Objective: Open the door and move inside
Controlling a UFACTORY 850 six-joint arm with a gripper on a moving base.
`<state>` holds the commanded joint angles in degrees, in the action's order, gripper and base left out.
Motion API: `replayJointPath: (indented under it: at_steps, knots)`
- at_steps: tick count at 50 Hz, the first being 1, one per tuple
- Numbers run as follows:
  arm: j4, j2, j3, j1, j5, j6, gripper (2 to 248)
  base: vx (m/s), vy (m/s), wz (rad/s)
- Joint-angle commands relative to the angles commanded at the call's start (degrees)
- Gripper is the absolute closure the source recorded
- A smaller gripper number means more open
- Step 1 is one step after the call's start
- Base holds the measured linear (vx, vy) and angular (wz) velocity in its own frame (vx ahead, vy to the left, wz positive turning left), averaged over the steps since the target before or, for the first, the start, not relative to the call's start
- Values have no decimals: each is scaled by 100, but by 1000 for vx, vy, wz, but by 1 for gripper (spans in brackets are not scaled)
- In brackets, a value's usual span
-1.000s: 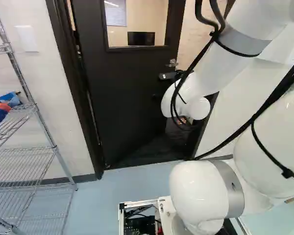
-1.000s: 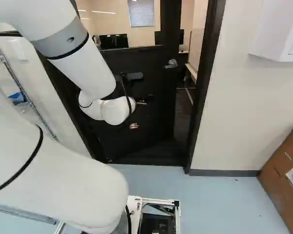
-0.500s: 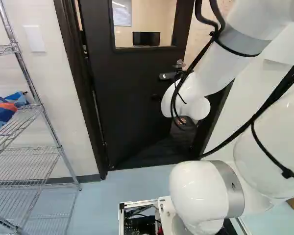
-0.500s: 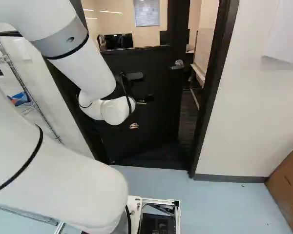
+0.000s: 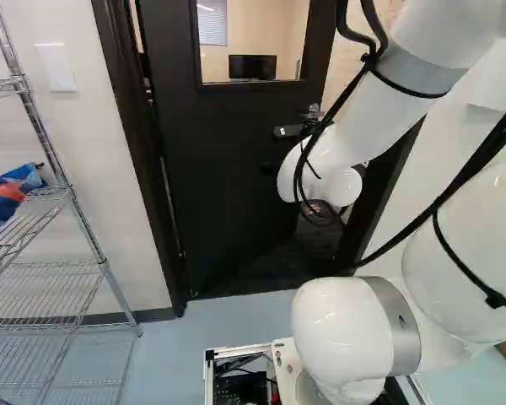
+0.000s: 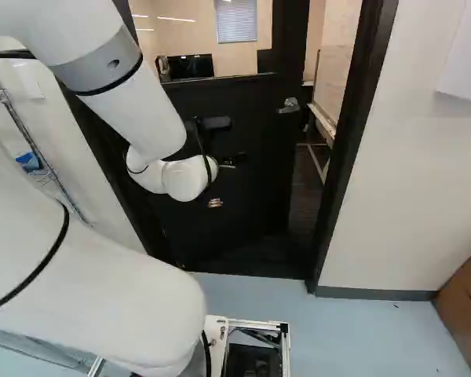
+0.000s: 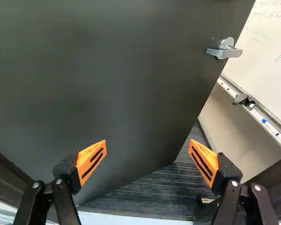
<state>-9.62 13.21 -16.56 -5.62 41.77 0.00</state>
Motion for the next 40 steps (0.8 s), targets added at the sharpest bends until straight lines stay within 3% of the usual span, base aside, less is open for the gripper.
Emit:
replayJointPath:
  at_steps: [40]
  knots:
    - [0,0,0,0,0,0,3,126,10,-5]
